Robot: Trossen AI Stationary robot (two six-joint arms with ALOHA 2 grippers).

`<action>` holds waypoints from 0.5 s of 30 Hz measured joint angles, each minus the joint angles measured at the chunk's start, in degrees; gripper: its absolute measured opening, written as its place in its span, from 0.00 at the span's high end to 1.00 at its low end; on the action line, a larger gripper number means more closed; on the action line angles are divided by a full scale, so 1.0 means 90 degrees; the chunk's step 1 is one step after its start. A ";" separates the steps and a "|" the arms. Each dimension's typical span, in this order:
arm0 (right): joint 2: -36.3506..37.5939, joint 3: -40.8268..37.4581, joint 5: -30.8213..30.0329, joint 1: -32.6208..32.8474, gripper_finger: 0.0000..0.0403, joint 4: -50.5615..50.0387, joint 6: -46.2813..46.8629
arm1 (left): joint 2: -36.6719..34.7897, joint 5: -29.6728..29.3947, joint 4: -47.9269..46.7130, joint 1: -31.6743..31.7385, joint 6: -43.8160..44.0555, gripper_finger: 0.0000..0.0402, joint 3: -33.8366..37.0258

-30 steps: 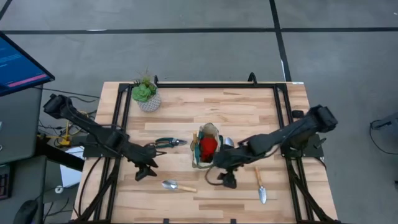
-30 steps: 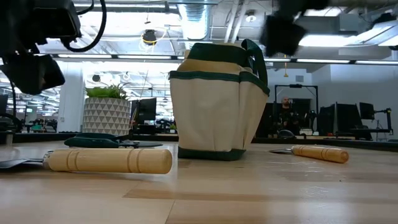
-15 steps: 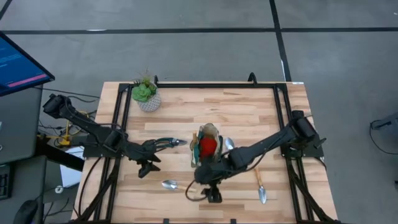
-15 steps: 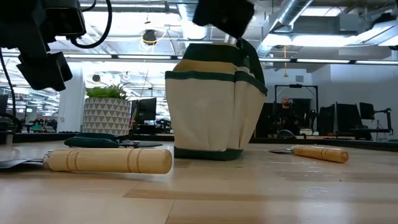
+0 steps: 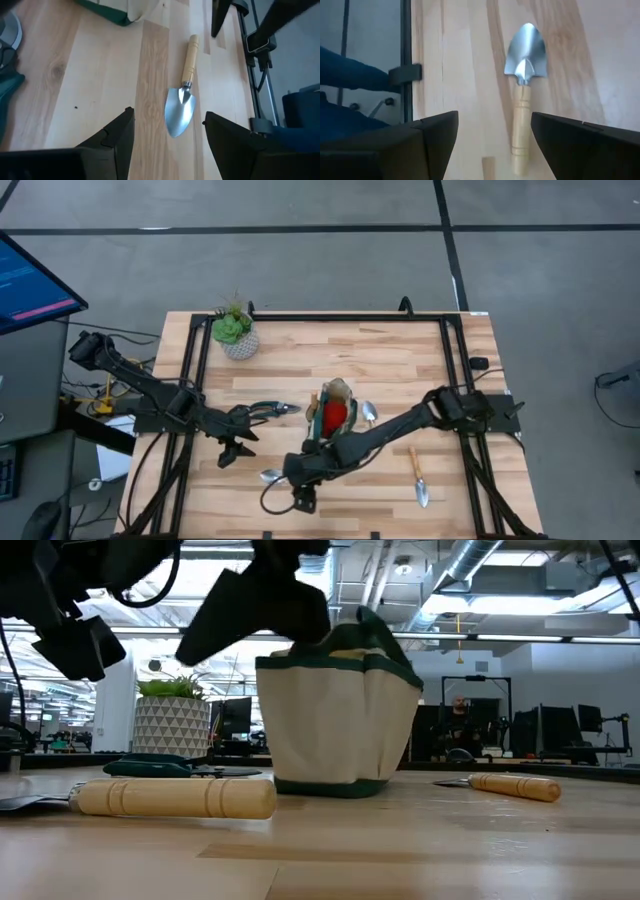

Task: Pick & Place Garden tools in Gardening bag
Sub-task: Put the trowel into the gardening bag

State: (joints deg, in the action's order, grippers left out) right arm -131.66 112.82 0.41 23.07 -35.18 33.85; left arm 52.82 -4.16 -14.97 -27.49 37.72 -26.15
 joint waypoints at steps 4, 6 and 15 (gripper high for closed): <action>-0.0423 0.0647 0.0079 -0.0001 0.39 -0.0465 0.0040 | 0.0001 -0.0002 0.0001 -0.0002 -0.0043 0.51 0.0000; -0.0606 0.0926 0.0091 0.0024 0.39 -0.0700 -0.0095 | 0.0000 -0.0002 0.0001 -0.0002 -0.0045 0.51 0.0000; -0.1341 0.1731 -0.0151 0.0102 0.39 -0.1292 -0.0281 | 0.0002 -0.0155 0.0001 -0.0002 -0.0024 0.51 0.0000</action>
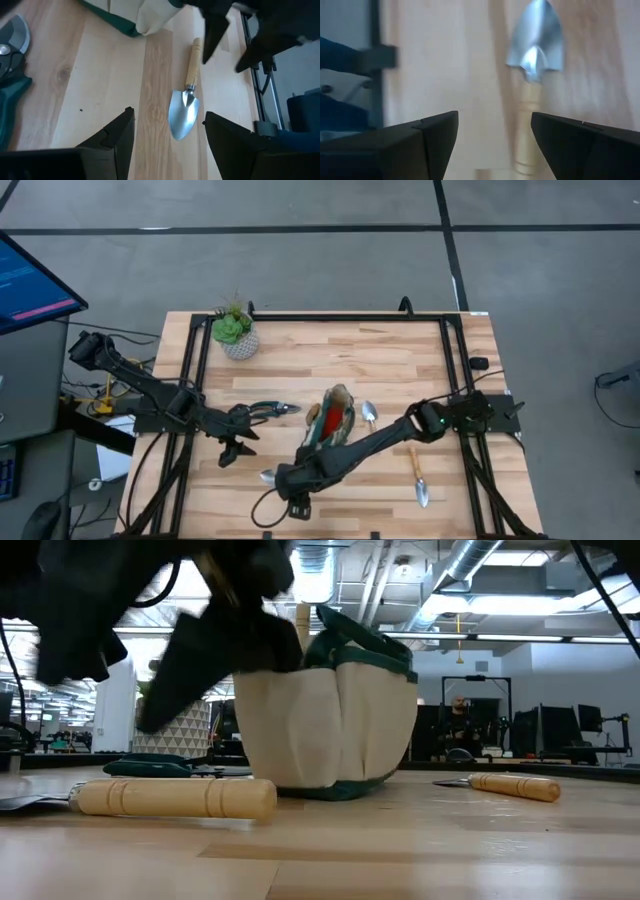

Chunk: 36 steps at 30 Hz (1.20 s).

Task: Pick & Place Garden tools in Gardening bag
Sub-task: Put the trowel into the gardening bag

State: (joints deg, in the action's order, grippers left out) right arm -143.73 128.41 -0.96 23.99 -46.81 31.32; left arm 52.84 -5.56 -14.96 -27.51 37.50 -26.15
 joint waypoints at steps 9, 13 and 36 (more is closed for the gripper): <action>-0.0130 0.0130 -0.0732 -0.0024 0.39 -0.0807 0.0142 | 0.0002 -0.0060 0.0005 0.0000 0.0080 0.51 0.0000; -0.0130 0.0130 -0.0720 -0.0024 0.39 -0.0701 0.0018 | 0.0002 -0.0077 0.0007 0.0000 0.0085 0.51 0.0000; 0.1240 0.0287 -0.0763 0.0749 0.39 -0.1205 0.1882 | 0.0084 0.0155 0.0217 -0.0376 -0.0302 0.51 -0.0007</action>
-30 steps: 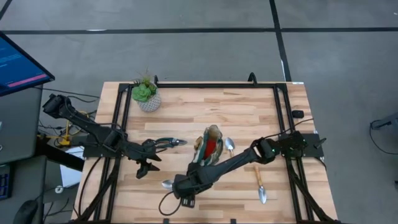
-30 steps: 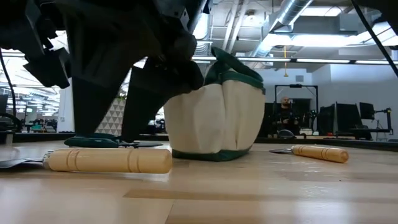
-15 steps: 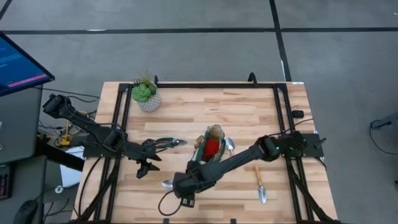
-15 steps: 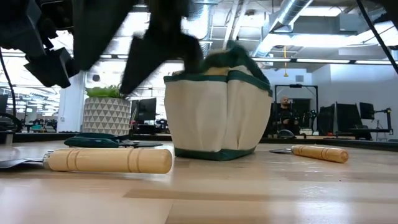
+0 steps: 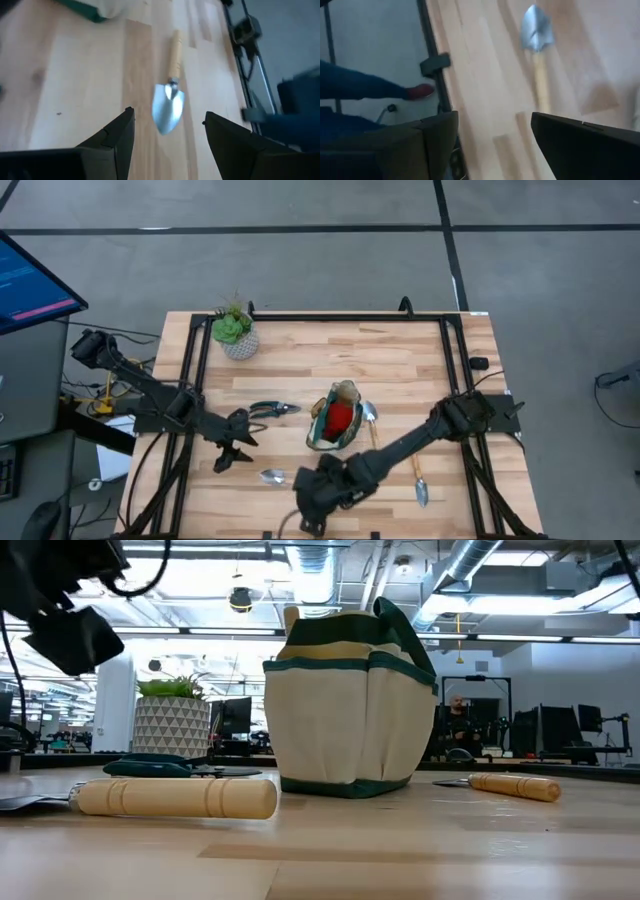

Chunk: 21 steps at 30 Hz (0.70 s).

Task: Pick & Place Garden tools in Gardening bag
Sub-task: Put the trowel into the gardening bag

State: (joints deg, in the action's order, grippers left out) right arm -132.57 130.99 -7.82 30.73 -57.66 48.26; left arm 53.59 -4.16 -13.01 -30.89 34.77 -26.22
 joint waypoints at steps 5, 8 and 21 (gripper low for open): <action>-0.0016 -0.0253 -0.0657 0.0134 0.39 0.0167 0.0312 | 0.0337 -0.0049 0.0530 -0.0363 -0.0344 0.51 -0.0002; -0.0159 -0.0220 -0.0698 0.0038 0.39 0.0527 0.0292 | 0.0640 -0.0063 0.0754 -0.0456 -0.0348 0.51 -0.0002; -0.0925 -0.0236 -0.0662 -0.0080 0.39 0.0767 0.0219 | 0.1274 -0.0025 0.1068 -0.0521 -0.0322 0.51 0.0000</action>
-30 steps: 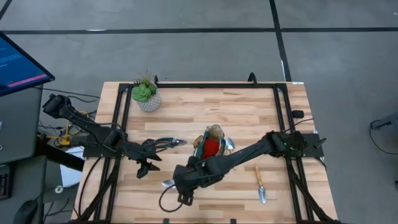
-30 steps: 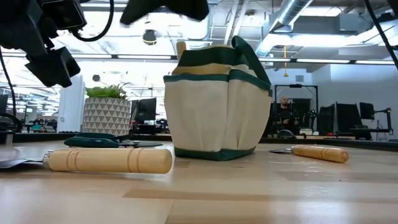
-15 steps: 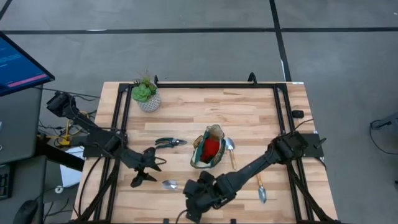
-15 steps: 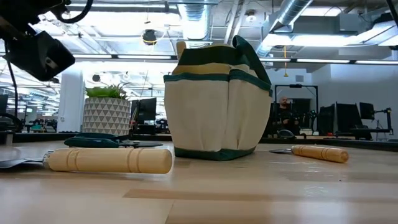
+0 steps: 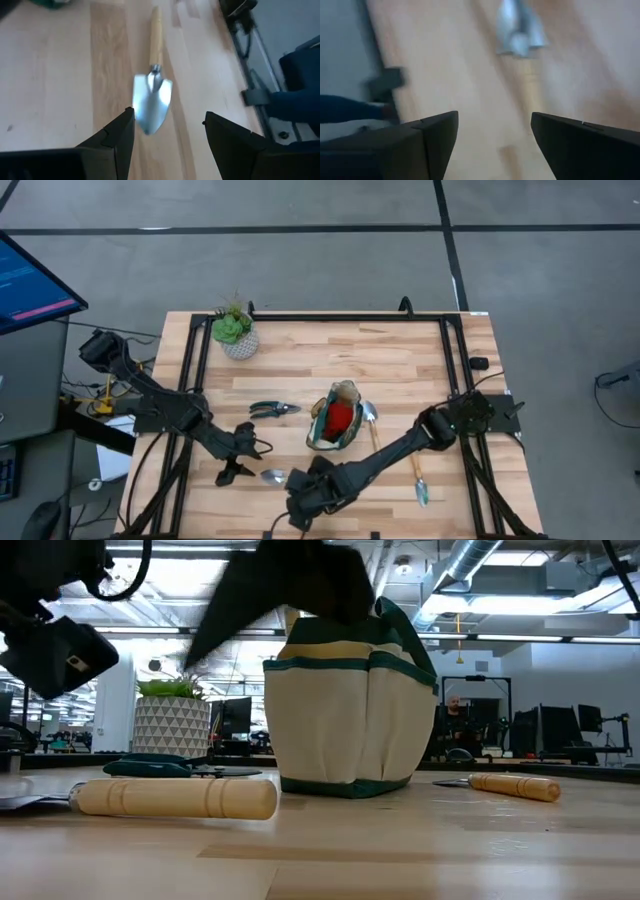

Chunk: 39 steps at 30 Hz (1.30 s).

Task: Pick & Place Garden tools in Gardening bag
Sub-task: Put the trowel into the gardening bag

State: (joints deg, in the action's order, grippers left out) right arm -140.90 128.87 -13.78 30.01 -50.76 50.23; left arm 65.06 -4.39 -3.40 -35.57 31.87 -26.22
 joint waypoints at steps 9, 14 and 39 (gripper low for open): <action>-0.0237 0.0004 -0.0001 -0.0182 0.39 0.0150 -0.0749 | -0.0019 -0.0032 0.0086 0.0029 0.0003 0.51 -0.0002; -0.0337 0.0017 0.0030 -0.0233 0.39 0.0154 -0.0980 | -0.0019 -0.0033 0.0105 0.0029 0.0005 0.51 -0.0002; -0.0530 0.0006 0.0046 -0.0405 0.62 -0.0264 -0.1811 | -0.0019 -0.0032 0.0139 0.0032 0.0049 0.51 0.0002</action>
State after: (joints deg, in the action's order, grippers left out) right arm -145.67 128.92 -13.37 26.36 -53.13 33.93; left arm 64.88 -4.68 -2.15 -35.29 32.32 -26.20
